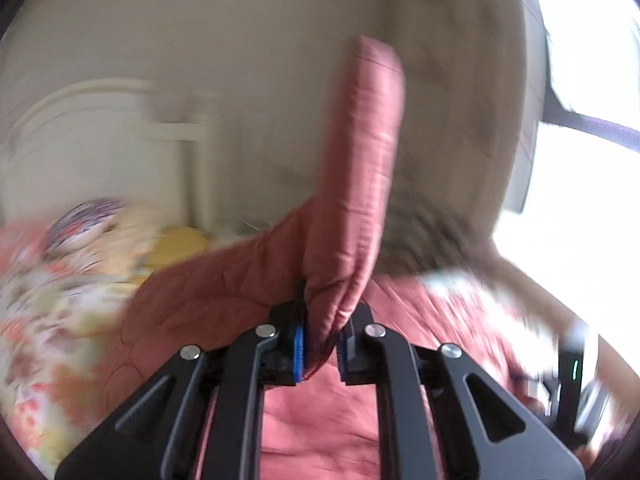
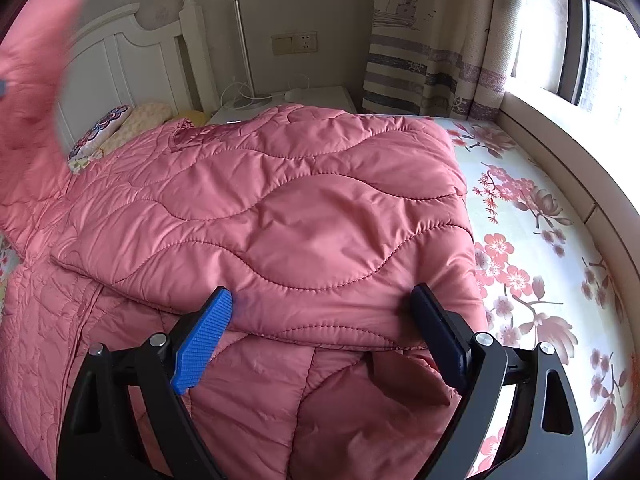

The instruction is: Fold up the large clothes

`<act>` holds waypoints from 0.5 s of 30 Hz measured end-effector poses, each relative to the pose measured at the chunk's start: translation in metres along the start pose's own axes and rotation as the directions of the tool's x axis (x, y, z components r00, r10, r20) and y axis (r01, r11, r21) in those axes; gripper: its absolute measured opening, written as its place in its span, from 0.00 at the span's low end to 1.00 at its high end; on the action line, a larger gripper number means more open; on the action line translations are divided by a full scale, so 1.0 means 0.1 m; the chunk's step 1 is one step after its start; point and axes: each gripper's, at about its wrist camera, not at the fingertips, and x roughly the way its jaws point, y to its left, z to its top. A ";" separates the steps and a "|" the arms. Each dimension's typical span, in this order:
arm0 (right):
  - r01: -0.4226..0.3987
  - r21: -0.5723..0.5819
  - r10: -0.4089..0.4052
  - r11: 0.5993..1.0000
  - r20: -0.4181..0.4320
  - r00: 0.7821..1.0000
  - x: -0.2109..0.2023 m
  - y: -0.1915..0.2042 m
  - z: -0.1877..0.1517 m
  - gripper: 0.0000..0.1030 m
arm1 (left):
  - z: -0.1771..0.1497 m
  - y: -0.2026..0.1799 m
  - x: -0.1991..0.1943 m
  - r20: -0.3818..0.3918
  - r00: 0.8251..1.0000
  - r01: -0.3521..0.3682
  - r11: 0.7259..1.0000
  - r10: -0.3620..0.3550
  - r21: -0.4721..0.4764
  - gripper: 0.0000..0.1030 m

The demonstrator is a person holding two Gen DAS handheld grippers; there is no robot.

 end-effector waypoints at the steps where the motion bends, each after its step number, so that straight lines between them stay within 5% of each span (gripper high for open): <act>1: 0.000 0.000 0.000 1.000 -0.001 1.000 0.00 0.00 0.00 0.85 | -0.13 -0.26 0.22 -0.072 0.997 0.029 0.997 -0.024 0.065 0.23; 3: -0.002 0.001 0.002 1.000 -0.001 1.000 0.00 -0.01 0.00 0.85 | -0.33 -0.46 0.48 -0.187 0.981 0.080 0.992 -0.060 0.099 0.38; 5: -0.008 0.004 0.008 1.000 -0.001 1.000 0.00 -0.02 0.00 0.85 | -0.48 -0.45 0.56 -0.233 0.969 0.093 0.994 -0.077 0.058 0.41; 7: -0.014 0.008 0.014 1.000 -0.002 1.000 0.00 -0.03 0.00 0.85 | -0.49 -0.25 0.40 -0.191 0.977 0.095 0.995 -0.094 -0.003 0.69; 9: -0.018 0.009 0.018 1.000 -0.005 1.000 0.01 -0.04 0.00 0.85 | -0.48 0.07 0.05 -0.085 0.996 0.034 0.998 -0.039 -0.058 0.89; 11: -0.022 0.010 0.022 1.000 -0.005 1.000 0.01 -0.05 0.01 0.85 | -0.45 0.50 -0.28 -0.005 0.999 -0.050 0.989 0.050 -0.136 0.97; 15: -0.031 0.016 0.031 0.999 -0.003 1.000 0.02 -0.07 0.02 0.85 | -0.66 1.40 -0.41 -0.101 0.964 -0.266 0.904 0.246 -0.335 0.98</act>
